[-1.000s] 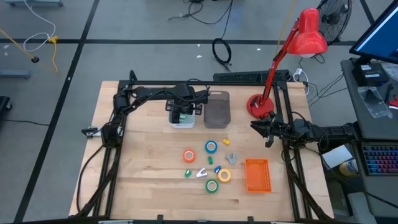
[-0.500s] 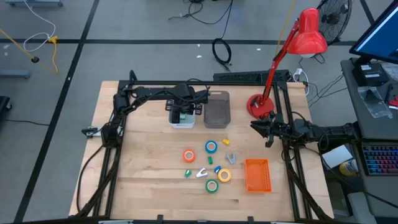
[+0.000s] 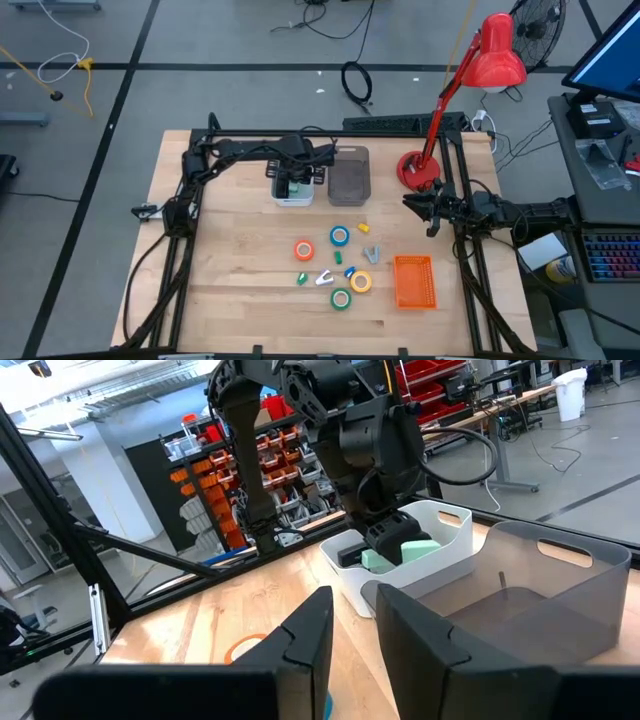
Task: Pick and place Stapler, Stapler remover, tape
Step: Put the light green stapler into the white bin, then put the bottom green stapler into the white bin
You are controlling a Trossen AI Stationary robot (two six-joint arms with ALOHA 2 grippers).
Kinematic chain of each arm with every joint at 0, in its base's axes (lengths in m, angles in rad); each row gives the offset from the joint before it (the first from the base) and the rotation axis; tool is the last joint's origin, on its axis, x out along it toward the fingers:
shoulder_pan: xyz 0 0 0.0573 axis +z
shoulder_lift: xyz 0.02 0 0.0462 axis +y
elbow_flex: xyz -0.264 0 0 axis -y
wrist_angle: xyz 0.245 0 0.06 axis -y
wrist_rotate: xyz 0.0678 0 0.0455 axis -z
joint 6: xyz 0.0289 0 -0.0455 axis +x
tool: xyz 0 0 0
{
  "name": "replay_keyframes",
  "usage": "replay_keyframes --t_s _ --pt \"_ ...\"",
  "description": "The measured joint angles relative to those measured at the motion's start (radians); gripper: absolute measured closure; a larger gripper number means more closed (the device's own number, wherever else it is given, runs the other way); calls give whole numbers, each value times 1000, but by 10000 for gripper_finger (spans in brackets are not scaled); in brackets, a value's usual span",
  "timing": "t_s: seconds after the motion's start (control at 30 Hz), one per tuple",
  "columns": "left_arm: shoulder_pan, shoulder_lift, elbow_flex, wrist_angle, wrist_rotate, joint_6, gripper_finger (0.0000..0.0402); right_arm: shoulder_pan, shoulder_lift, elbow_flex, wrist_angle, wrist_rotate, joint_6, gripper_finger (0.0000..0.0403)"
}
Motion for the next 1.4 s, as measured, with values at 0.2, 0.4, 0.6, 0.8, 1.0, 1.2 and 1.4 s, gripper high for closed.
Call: replay_keyframes --t_s 0.2,0.4,0.6,0.8,1.0,1.2,1.4 --pt "1 -9 1 -3 14 7 235 0 0 0 0 0 0 330" --pt "8 -10 21 -7 92 28 236 0 0 0 0 0 0 330" --pt "9 -10 93 -52 73 53 237 0 0 0 0 0 0 330" --pt "9 -10 152 -136 31 59 236 0 0 0 0 -2 11 330" --pt "-13 -9 257 -241 -24 75 239 0 0 0 0 -2 11 330" --pt "-80 -10 346 -281 -123 112 241 0 0 0 0 -2 8 330" --pt "-161 -10 347 -185 -131 164 240 0 0 0 0 -2 8 330"
